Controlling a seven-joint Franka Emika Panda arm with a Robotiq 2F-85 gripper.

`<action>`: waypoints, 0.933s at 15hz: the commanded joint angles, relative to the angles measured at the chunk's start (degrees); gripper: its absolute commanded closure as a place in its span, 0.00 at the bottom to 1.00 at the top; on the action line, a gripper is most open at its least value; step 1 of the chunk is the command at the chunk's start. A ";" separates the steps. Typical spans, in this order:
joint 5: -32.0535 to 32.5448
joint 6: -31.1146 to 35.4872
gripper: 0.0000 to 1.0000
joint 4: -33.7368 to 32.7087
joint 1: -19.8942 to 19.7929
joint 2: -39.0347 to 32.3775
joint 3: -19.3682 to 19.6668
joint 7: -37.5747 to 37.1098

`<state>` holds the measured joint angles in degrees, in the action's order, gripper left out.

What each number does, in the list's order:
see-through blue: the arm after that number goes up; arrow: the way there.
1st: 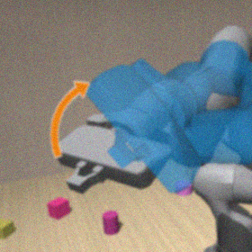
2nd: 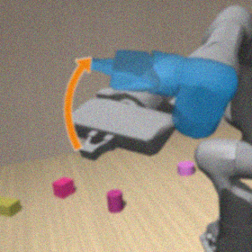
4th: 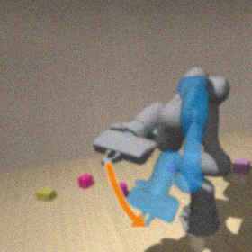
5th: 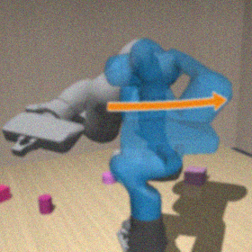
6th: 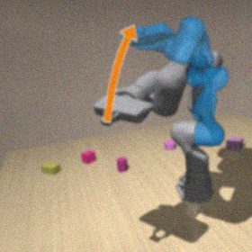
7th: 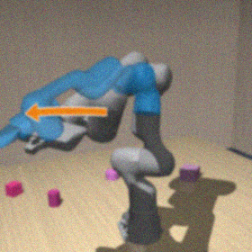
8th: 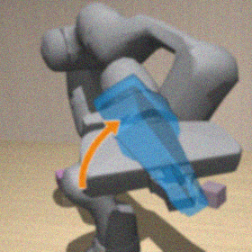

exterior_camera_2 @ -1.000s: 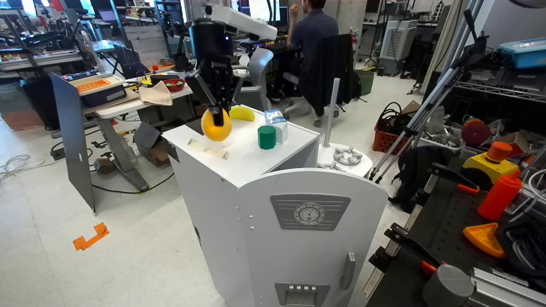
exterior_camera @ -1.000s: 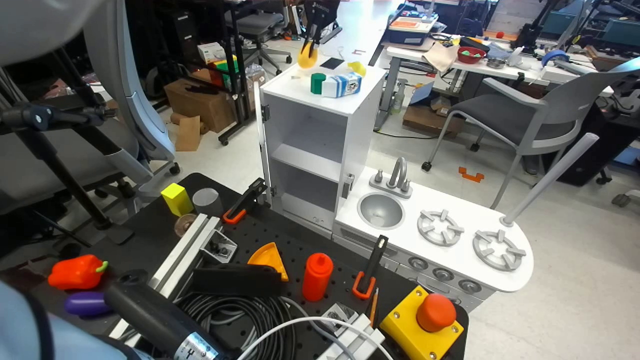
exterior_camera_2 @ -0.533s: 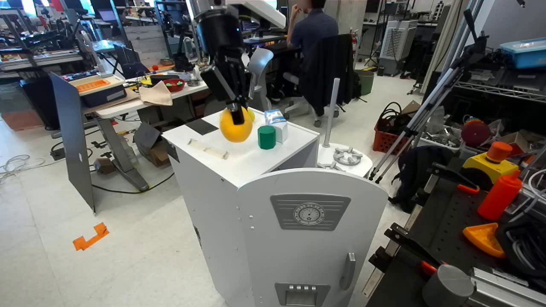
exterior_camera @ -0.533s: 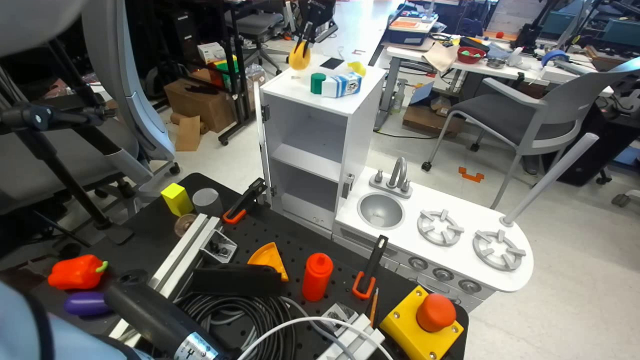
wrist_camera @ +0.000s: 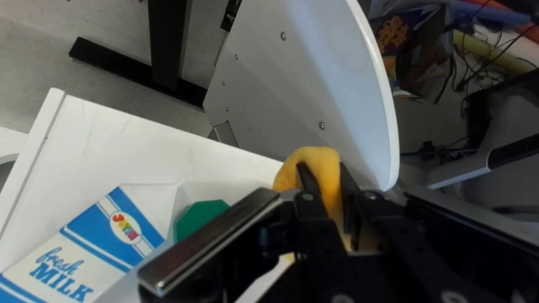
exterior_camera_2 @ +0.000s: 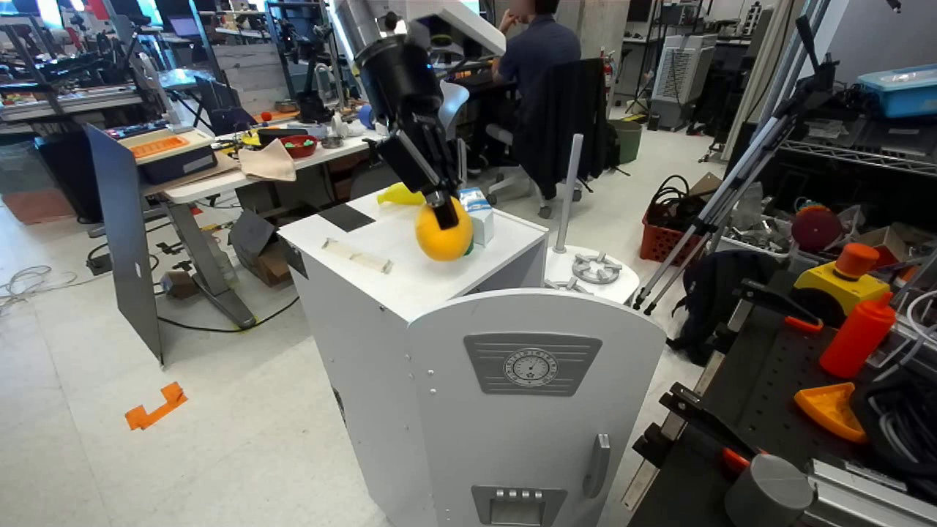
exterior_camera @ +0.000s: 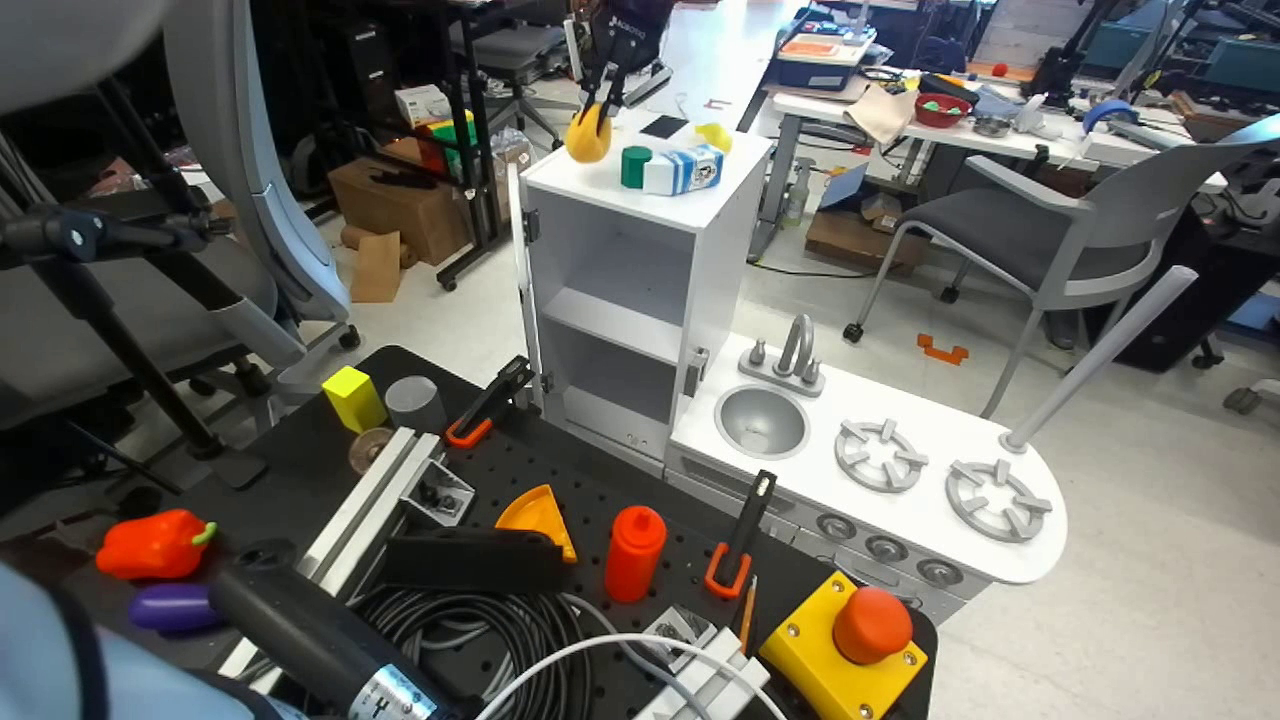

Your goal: Move the orange ball to the bottom on the cabinet

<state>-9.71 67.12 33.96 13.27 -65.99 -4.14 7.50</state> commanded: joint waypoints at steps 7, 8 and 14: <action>1.36 -0.95 0.96 -0.38 1.43 -1.71 0.87 -1.96; 1.53 -0.72 0.96 -0.57 1.58 -1.90 0.93 -2.11; 2.70 -0.03 0.96 -1.17 1.88 -2.38 1.00 -2.73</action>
<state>-7.84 67.28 34.88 14.53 -67.45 -3.75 5.71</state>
